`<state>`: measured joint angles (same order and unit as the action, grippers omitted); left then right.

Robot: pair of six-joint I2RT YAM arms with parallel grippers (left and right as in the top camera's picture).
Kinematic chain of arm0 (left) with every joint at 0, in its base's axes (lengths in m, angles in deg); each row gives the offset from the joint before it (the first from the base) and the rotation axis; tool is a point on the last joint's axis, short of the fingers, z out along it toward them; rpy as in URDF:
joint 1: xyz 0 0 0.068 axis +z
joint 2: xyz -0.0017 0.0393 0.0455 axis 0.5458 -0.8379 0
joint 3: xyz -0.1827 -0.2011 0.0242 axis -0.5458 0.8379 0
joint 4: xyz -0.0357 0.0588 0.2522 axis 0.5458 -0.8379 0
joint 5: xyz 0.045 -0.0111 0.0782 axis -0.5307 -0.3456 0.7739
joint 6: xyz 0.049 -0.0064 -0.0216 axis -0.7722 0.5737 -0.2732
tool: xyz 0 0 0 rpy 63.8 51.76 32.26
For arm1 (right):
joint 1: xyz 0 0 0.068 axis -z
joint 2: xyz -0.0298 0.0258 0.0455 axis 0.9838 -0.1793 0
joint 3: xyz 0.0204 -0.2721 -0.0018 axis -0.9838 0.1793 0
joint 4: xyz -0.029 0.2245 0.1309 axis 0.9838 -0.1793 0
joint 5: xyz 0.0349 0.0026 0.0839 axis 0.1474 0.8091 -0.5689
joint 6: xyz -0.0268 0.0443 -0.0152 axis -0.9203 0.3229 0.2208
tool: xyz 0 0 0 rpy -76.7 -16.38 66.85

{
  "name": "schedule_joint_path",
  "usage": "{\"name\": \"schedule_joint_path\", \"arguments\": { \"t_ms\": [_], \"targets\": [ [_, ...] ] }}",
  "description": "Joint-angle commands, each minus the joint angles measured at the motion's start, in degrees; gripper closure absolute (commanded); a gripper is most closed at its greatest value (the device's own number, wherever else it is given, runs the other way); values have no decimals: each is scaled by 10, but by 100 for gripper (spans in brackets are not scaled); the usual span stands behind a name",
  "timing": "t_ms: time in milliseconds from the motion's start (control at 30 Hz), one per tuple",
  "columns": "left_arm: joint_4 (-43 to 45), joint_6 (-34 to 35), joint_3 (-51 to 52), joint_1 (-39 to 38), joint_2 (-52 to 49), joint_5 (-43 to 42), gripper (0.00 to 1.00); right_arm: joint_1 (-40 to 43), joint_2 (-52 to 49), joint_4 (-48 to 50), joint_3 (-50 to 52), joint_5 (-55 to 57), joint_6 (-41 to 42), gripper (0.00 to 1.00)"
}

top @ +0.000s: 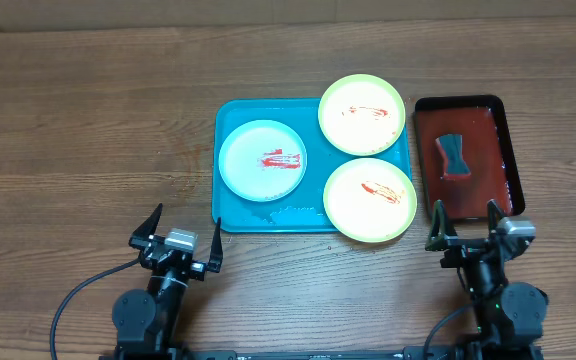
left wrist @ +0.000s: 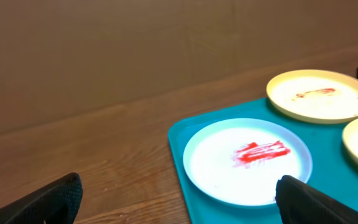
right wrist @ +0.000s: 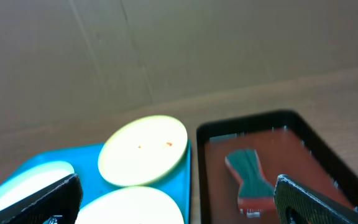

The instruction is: Clean dirty plates on tray and stack at the side

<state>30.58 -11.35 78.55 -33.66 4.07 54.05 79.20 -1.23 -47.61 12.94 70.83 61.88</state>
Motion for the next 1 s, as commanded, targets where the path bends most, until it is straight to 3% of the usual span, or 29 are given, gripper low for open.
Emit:
{"name": "schedule_joint_path", "arguments": {
  "t_ms": [0, 367, 600, 833, 967],
  "targets": [
    [-37, 25, -82, 6, -34, -17, 0, -1, -17, -12, -79, 5, 9, 0],
    [-141, 25, -341, 6, -285, -63, 0, -1, -239, -132, -306, 5, 9, 0],
    [-323, 25, -567, 6, -488, -79, 0, -1, -440, -288, -525, 5, 1, 0],
    [-527, 25, -789, 5, -688, -78, 0, -1, -659, -522, -770, 6, -24, 0],
    [-603, 25, -880, 5, -785, -78, 0, -1, -755, -595, -856, 10, -44, 0]
  ]
}}
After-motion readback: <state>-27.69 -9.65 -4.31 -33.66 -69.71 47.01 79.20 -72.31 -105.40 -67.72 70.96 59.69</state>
